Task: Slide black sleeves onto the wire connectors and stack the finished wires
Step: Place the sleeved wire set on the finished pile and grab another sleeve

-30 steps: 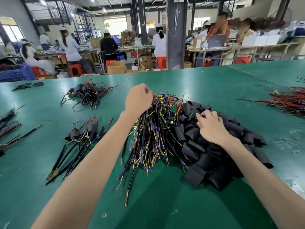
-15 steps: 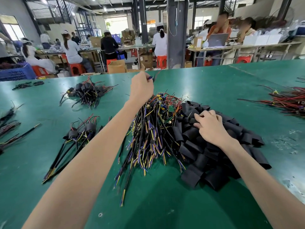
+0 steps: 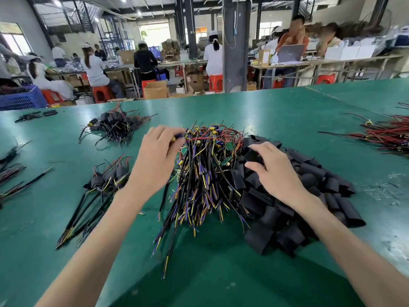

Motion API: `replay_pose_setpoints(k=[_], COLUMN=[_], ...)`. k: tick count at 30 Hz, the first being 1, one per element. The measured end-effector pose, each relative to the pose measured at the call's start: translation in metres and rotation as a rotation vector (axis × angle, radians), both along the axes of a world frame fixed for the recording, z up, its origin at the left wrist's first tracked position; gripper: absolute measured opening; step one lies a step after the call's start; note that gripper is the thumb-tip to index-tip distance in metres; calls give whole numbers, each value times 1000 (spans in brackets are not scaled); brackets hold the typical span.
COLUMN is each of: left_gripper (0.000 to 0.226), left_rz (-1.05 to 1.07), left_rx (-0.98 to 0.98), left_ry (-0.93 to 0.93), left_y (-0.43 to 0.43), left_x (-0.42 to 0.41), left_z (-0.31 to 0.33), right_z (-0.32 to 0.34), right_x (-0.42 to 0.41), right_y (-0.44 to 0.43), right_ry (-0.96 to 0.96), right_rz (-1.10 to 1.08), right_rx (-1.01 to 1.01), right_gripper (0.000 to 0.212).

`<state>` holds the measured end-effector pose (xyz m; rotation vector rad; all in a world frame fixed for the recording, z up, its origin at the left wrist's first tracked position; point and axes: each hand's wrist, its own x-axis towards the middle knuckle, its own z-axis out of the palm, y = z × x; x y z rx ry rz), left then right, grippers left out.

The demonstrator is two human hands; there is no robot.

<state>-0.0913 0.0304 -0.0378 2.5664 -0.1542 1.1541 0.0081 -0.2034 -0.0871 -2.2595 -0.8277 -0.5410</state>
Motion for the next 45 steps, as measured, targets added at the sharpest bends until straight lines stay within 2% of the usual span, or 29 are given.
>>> replay_pose_setpoints(k=[4,13,37,42,45], left_gripper=[23,22,21,22,19], left_rz=[-43,-65,-167,-191,-170], left_rx=[-111,-179,-106,-82,-79], left_ry=[-40,-64,-33,-4,14], left_y=[11,6,0,2,-1], left_x=[-8,-21,-23,-22,-20], left_z=[-31,-50,-53,-54,-55], right_z=[-7,-11,-12,-8,-5], right_x=[-5,-5,-4,-6,-10], right_y=[4,5,4,3,3], right_ry=[21,47,147,63,-115], right_rz=[34,50,51,109,129], right_rx=[-27,-8,117,115,1], right_gripper=[36,40,44,42,41])
